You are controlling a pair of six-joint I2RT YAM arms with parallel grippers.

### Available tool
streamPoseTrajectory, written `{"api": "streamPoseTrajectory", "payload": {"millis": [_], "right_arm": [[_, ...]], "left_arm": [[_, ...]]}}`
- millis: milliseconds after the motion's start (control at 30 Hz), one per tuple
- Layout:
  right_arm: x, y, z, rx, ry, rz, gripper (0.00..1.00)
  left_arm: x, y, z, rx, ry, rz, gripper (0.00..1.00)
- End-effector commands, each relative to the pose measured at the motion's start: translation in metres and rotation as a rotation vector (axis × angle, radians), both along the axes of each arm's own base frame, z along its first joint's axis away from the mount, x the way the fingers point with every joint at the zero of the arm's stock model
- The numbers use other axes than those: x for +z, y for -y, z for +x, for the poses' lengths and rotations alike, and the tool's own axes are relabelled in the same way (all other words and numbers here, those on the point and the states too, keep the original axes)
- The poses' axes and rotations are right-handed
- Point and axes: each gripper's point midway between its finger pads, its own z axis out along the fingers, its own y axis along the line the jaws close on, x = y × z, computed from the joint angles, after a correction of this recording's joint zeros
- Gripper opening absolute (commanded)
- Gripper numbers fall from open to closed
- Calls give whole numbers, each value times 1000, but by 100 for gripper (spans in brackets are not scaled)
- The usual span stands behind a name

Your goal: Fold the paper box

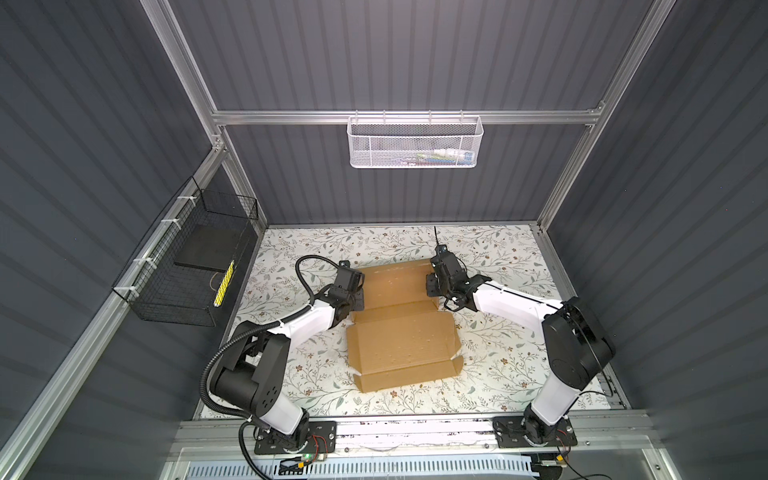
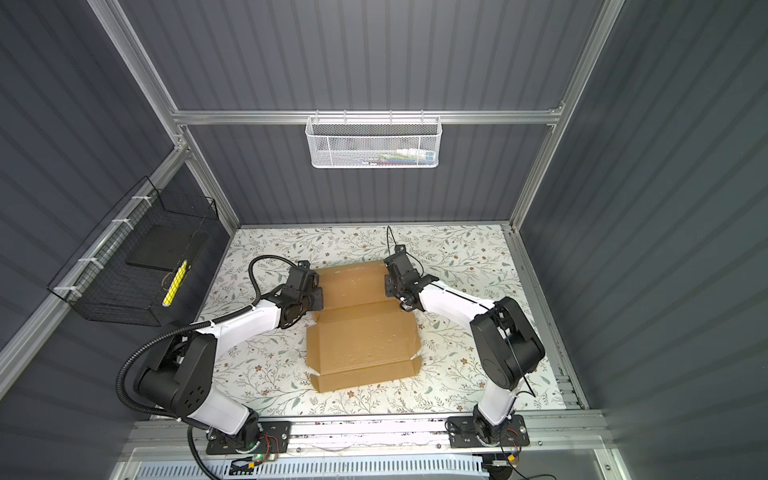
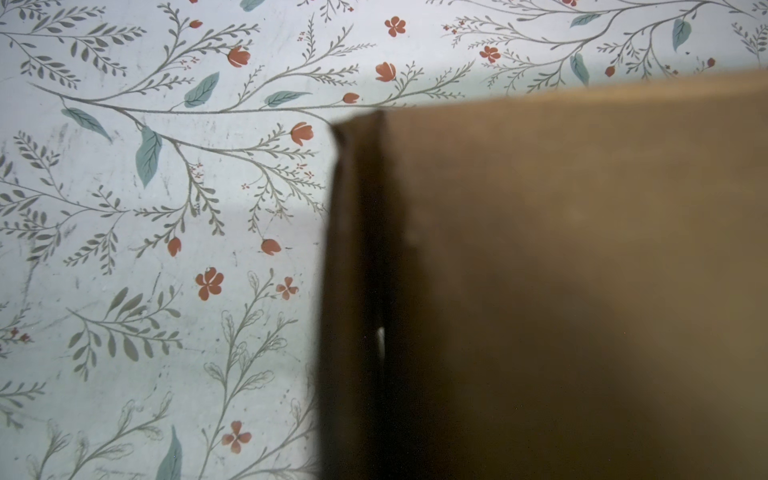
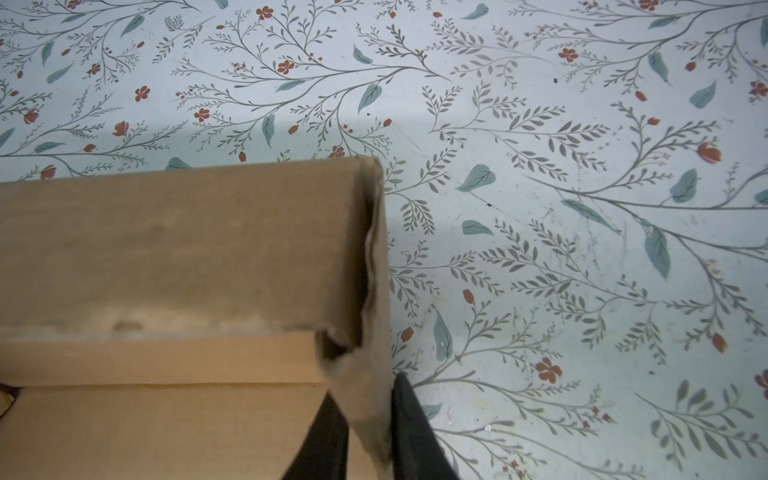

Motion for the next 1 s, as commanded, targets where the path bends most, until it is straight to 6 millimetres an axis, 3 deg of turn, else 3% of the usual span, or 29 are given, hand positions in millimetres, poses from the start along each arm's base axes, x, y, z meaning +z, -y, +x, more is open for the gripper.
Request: {"api": "streamPoseTrajectory", "payload": {"millis": [0, 967], "right_arm": [[-4, 3, 2, -23, -17, -41, 20], [-26, 19, 13, -63, -66, -180, 12]], "left_arm": [[-17, 4, -13, -26, -104, 0, 0], [-34, 12, -14, -46, -185, -6, 0]]}}
